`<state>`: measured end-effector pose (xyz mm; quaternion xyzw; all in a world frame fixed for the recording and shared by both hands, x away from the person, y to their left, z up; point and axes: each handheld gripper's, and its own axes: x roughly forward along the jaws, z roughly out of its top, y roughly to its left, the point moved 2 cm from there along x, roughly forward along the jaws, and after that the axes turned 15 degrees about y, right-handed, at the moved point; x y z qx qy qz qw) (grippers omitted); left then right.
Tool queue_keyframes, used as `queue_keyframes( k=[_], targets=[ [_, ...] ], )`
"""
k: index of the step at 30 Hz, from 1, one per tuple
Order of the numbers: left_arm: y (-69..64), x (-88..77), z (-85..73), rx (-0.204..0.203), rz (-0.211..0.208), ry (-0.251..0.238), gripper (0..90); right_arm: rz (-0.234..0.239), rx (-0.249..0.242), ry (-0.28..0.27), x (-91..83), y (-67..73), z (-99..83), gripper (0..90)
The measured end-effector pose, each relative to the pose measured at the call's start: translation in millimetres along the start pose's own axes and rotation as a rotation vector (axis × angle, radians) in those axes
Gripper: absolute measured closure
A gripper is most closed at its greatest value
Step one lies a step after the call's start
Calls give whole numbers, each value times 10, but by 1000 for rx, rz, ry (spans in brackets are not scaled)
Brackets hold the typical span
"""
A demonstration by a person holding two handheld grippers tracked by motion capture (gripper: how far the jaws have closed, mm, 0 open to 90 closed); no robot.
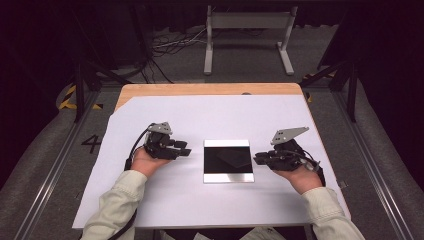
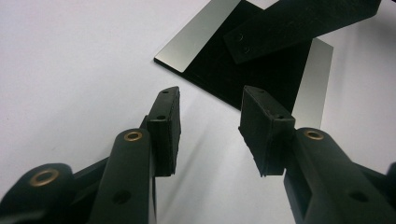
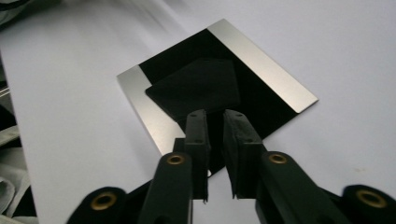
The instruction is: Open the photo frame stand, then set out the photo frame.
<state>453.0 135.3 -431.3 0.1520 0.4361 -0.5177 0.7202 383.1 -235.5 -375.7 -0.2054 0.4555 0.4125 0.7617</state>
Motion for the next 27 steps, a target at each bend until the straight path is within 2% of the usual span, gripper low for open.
queue_keyframes(
  k=[7, 11, 16, 20, 27],
  targets=[
    [5, 6, 2, 1, 0, 3, 584, -26, 76, -5, -55, -91, 22, 686],
    [7, 0, 2, -1, -2, 0, 583, -21, 123, -14, -89, -161, 27, 658],
    [9, -4, 1, -4, 1, -5, 580, -29, 139, -8, -131, -228, 55, 650],
    [10, -1, 0, -6, -1, -5, 579, -13, 186, 11, -129, -282, 72, 626],
    [22, -3, -9, -12, -3, -7, 578, -21, 206, 42, -115, -382, 78, 614]
  ],
)
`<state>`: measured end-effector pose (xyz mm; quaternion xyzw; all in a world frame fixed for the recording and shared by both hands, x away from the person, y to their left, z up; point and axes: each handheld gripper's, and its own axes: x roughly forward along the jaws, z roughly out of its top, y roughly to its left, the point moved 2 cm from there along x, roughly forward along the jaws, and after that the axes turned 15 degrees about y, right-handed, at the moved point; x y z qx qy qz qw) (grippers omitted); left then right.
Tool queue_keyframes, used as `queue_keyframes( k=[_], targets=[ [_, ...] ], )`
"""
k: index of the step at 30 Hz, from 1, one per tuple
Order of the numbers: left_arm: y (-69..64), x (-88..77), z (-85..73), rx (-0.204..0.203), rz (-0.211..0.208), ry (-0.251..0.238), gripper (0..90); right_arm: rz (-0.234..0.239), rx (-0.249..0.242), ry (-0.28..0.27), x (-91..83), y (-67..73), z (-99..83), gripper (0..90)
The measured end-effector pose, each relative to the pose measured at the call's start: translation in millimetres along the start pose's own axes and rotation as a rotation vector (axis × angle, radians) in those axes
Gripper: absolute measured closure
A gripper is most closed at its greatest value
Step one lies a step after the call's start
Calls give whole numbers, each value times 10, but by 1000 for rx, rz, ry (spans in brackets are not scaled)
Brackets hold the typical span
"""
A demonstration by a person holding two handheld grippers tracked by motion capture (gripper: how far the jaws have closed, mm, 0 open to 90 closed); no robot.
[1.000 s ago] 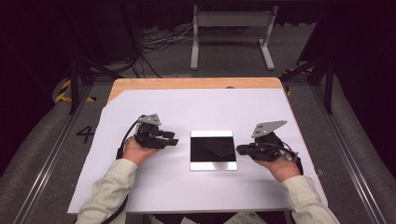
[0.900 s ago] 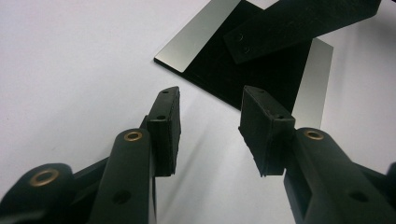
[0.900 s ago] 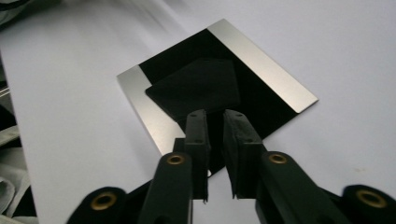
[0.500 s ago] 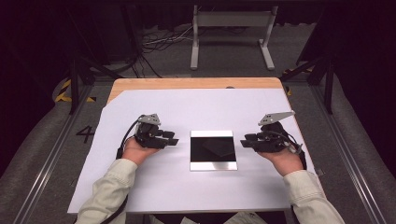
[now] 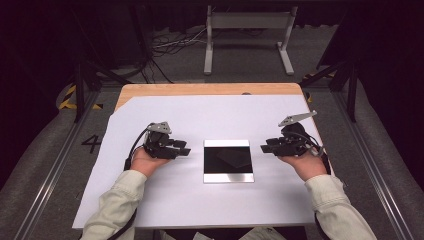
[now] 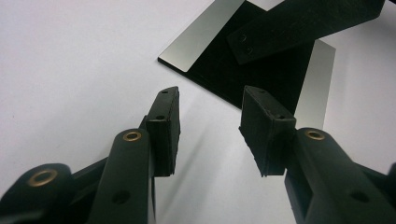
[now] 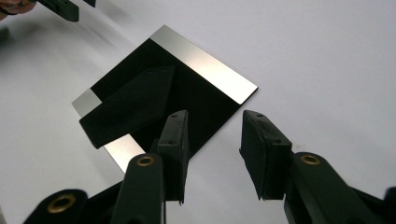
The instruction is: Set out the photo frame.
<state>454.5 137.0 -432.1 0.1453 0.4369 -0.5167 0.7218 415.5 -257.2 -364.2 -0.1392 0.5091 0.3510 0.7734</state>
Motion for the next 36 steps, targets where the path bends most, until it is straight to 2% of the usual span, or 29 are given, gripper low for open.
queue_keyframes(
  k=[22, 31, 36],
  targets=[
    [0, 1, -10, 1, 3, 4, 577, 81, 63, 112, 33, -82, 143, 594],
    [1, -7, -23, -2, 4, 6, 575, 119, 71, 120, 49, -63, 210, 566],
    [0, 7, -9, 2, 2, 5, 575, 132, 60, 111, 73, -17, 226, 542]
  ],
)
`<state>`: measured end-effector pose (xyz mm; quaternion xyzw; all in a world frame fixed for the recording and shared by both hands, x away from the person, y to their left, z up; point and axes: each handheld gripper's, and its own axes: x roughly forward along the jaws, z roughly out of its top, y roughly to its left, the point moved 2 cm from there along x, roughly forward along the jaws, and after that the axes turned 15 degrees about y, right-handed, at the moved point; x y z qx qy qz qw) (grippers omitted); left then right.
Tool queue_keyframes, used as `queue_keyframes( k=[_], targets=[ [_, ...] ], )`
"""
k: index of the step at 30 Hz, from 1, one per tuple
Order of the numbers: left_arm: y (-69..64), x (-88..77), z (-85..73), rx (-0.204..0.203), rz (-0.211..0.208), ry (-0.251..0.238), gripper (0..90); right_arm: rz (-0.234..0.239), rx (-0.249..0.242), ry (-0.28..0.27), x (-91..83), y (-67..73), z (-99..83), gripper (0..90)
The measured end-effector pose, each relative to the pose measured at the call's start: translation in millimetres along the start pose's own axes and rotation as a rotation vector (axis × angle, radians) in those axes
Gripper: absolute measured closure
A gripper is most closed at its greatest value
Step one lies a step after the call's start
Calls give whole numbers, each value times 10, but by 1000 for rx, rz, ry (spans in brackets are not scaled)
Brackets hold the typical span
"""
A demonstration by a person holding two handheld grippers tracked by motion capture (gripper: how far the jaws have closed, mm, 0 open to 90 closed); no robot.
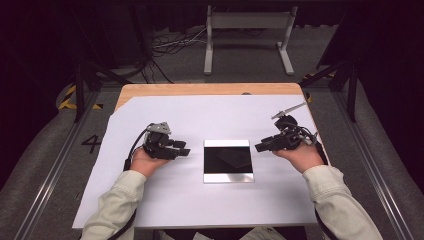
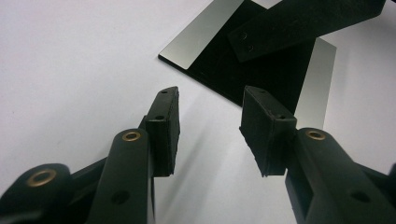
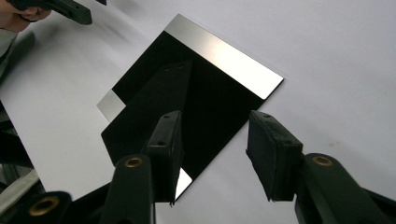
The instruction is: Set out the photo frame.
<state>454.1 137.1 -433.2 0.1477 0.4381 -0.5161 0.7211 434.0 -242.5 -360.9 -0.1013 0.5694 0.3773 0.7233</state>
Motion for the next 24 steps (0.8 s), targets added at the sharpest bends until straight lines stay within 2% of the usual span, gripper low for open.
queue_keyframes(
  k=[9, 17, 24],
  targets=[
    [-2, 8, 8, 3, 0, 4, 575, 13, -31, -13, 50, 118, 31, 517],
    [-7, 11, 9, 1, -2, 3, 575, 40, -38, -8, 136, 214, 69, 486],
    [-5, 11, 8, 2, -1, 4, 574, 53, -24, -20, 178, 239, 81, 463]
  ],
)
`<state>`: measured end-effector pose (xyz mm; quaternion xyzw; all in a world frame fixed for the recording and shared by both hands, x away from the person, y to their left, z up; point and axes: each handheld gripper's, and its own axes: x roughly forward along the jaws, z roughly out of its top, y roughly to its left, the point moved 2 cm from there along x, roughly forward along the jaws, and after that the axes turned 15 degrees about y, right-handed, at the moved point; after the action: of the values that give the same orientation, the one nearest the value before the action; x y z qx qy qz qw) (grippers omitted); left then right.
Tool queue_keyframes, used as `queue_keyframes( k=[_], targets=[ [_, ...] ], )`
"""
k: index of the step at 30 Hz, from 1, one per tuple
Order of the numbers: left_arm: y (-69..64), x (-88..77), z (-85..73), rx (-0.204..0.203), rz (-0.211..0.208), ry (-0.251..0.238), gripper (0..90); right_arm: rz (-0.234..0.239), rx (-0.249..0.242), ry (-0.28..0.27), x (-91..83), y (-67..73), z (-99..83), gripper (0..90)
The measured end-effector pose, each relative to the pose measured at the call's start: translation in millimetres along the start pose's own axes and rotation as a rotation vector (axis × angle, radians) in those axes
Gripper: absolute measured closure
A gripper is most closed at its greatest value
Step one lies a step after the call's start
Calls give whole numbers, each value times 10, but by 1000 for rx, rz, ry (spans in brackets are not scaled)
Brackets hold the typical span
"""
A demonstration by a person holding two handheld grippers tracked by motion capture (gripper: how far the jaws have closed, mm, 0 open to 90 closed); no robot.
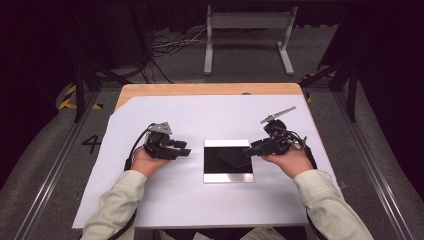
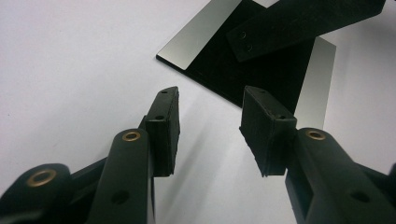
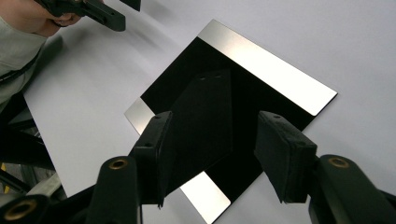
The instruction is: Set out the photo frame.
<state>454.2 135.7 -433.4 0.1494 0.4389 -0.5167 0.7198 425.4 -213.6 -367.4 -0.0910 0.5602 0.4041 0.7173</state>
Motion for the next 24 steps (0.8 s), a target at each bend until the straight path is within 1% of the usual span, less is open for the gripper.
queue_keyframes(
  k=[4, 13, 17, 20, 24],
  targets=[
    [-3, 3, 1, -1, -1, 1, 575, 11, 16, 3, 44, 10, 1, 445],
    [0, 0, -1, -1, 1, 0, 575, 33, 46, 30, 131, 4, -2, 413],
    [-2, 2, 0, -2, 0, 0, 575, 42, 51, 33, 156, 8, 4, 401],
    [-3, 3, 0, -1, -2, 0, 575, 60, 54, 37, 179, 13, 9, 389],
    [-4, 3, 1, 0, -1, 1, 575, 65, 57, 45, 210, 15, 17, 380]
  ],
)
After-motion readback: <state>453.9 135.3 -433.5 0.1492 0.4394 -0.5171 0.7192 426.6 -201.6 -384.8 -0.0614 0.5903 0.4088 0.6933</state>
